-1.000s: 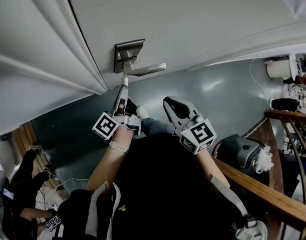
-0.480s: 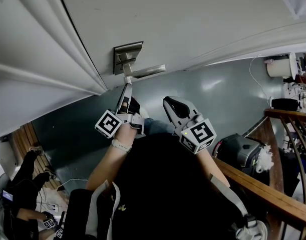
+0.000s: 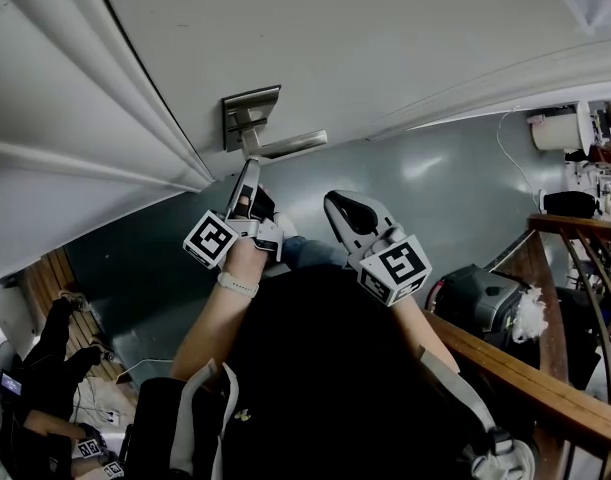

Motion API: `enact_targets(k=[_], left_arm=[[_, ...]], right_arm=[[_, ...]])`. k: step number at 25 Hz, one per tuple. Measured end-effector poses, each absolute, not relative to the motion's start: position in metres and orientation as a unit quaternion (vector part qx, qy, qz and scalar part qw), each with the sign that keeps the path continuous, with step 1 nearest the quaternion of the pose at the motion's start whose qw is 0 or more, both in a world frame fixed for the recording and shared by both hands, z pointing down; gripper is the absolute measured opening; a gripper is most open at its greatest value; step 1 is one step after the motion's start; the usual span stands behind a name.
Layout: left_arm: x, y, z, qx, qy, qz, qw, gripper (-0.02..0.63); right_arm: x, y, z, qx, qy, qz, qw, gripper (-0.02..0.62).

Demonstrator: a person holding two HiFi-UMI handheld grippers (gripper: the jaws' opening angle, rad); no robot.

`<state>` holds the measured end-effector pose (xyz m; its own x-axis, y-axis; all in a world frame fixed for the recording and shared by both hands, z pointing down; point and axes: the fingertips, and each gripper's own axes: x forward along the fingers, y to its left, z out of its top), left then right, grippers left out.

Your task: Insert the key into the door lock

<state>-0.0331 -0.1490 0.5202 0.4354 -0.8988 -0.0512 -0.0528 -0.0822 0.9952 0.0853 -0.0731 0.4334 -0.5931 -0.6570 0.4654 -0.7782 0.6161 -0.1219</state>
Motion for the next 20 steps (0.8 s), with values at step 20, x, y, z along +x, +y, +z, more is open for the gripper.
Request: enact_targets(k=[20], left_arm=[[-0.038, -0.150, 0.516, 0.652, -0.340, -0.370, 0.567, 0.025]], right_arm=[[0.084, -0.058, 0.433, 0.393, -0.888, 0.157, 0.182, 0.028]])
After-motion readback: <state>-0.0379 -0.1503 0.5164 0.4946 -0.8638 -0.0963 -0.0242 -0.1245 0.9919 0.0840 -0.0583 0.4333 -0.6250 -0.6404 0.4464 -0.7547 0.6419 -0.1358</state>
